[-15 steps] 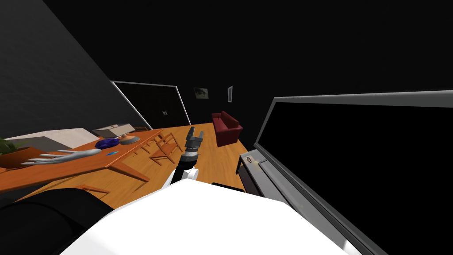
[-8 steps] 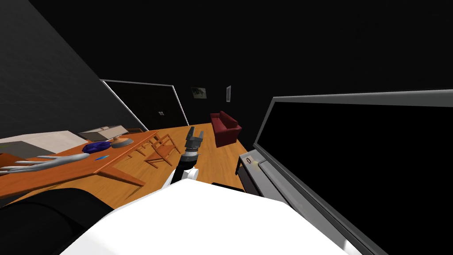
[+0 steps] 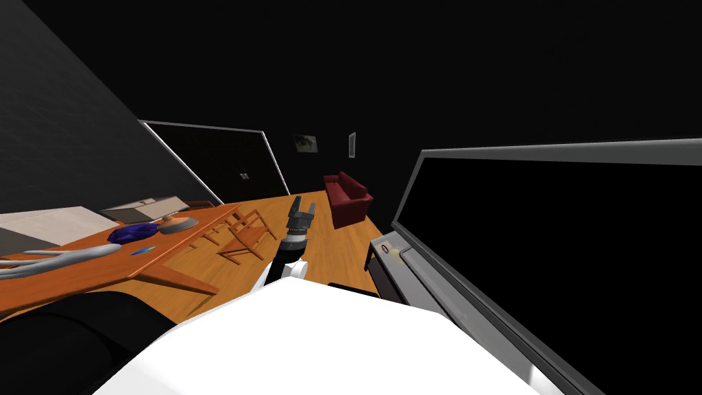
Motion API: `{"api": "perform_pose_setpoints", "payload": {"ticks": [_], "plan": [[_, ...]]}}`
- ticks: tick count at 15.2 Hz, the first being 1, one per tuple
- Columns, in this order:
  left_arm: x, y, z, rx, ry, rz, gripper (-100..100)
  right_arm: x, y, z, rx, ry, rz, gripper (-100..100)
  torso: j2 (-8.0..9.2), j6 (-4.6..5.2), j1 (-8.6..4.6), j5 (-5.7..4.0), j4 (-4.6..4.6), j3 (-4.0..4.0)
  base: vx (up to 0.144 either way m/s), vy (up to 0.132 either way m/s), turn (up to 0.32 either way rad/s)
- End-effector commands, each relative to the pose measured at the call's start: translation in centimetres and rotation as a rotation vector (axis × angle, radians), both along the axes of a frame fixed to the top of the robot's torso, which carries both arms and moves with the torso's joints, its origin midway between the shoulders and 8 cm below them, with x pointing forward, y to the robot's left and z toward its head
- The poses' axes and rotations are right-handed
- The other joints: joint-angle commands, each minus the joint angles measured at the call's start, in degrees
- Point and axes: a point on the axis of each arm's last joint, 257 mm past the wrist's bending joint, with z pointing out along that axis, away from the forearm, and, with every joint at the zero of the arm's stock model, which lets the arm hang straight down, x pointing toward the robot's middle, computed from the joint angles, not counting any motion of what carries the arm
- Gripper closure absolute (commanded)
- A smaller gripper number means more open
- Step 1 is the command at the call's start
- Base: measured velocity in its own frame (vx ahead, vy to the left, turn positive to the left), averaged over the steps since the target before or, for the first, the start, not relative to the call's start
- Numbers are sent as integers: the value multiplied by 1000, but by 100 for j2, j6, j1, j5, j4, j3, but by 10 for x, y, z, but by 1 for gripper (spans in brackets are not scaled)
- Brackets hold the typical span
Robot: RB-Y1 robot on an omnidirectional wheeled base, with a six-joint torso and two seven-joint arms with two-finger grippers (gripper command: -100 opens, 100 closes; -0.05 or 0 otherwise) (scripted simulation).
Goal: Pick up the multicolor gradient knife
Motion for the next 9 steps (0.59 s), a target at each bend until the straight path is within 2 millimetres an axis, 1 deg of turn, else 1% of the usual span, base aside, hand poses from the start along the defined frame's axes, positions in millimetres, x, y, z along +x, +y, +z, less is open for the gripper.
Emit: {"api": "perform_pose_setpoints", "payload": {"ticks": [1,3,4,9], "plan": [[0,0,0,0,0,0,0,0,0,0,0,0,0,100,0,0,0,0,0,0,4,-5,9],[0,0,0,0,0,0,0,0,0,0,0,0,1,100,1,1,-3,-1,0,1,0,0,0],[0,0,0,0,0,0,0,3,-3,4,-5,-1,-8,100,1,1,-4,-2,0,0,0,-21,87],[0,0,0,0,0,0,0,8,-7,13,-10,-4,-27,100,9,-5,-18,-3,4,6,-24,-25,81]]}}
